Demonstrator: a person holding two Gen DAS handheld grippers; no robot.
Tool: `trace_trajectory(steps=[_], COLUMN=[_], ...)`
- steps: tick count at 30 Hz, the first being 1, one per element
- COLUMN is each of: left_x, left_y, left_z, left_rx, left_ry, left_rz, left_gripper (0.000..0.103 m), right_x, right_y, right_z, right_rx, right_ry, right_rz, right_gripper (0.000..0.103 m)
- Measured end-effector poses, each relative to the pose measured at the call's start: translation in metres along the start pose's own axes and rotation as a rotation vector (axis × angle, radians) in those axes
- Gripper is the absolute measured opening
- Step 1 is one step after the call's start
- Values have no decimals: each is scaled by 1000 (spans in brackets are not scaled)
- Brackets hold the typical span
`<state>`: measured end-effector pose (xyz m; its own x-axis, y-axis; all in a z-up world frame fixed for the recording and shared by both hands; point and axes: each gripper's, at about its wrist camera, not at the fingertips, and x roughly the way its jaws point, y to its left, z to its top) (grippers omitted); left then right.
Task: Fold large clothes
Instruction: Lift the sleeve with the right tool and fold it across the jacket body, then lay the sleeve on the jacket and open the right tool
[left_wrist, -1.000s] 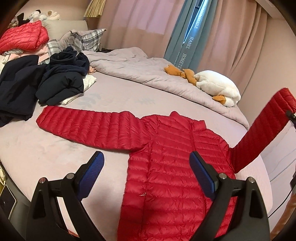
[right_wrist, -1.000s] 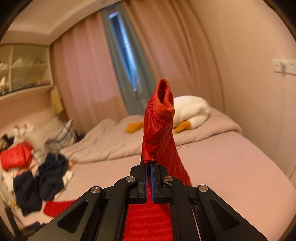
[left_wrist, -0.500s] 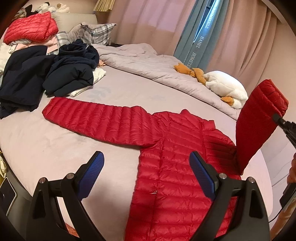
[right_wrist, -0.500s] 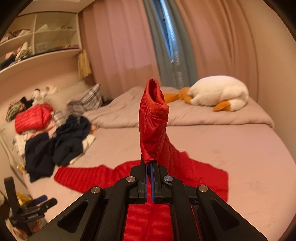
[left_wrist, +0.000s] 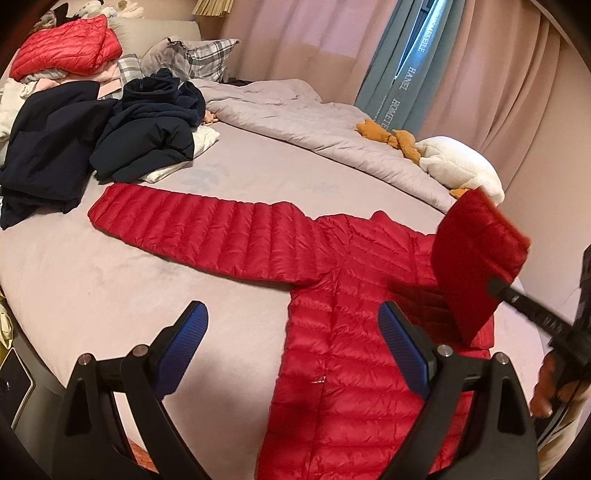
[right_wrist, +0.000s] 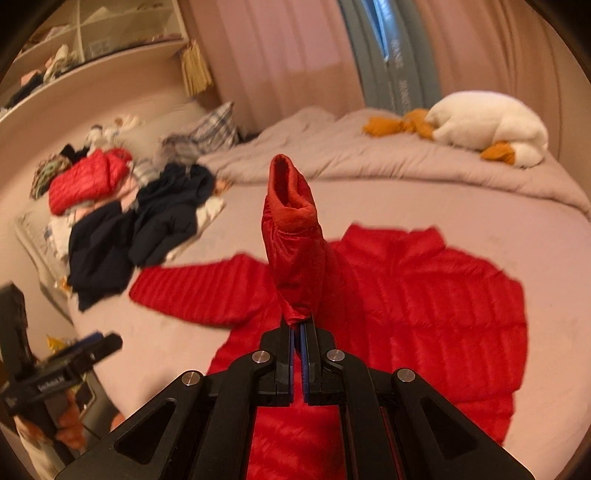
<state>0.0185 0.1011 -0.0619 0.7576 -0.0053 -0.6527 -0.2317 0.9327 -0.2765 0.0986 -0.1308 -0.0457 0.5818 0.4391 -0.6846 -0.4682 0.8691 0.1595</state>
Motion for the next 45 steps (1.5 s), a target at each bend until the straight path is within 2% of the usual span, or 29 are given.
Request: trace_trajectory(steps=[8,16,25,33,45], left_x=[5,6,10,4,-16], left_y=[14,21,31,38,61], left_z=[-5,-10,-15,-20,-22], left_rx=[-21,-43,-69,-63,-112], left_ry=[22,38,50,32,-2], left_rz=[29,55,58,45,31], left_gripper=[93,93,93,93,94], right_x=[38,69,107,114,99], right_y=[16,16,14,15,29], right_z=[-22,-44,-72,-77,-67], right_rx=[-35,-28,27,70,63], right_ry=[131,238,369,394,360], right_rz=[33,57,18,-5,-68], right_gripper=[4,4,4,4,4])
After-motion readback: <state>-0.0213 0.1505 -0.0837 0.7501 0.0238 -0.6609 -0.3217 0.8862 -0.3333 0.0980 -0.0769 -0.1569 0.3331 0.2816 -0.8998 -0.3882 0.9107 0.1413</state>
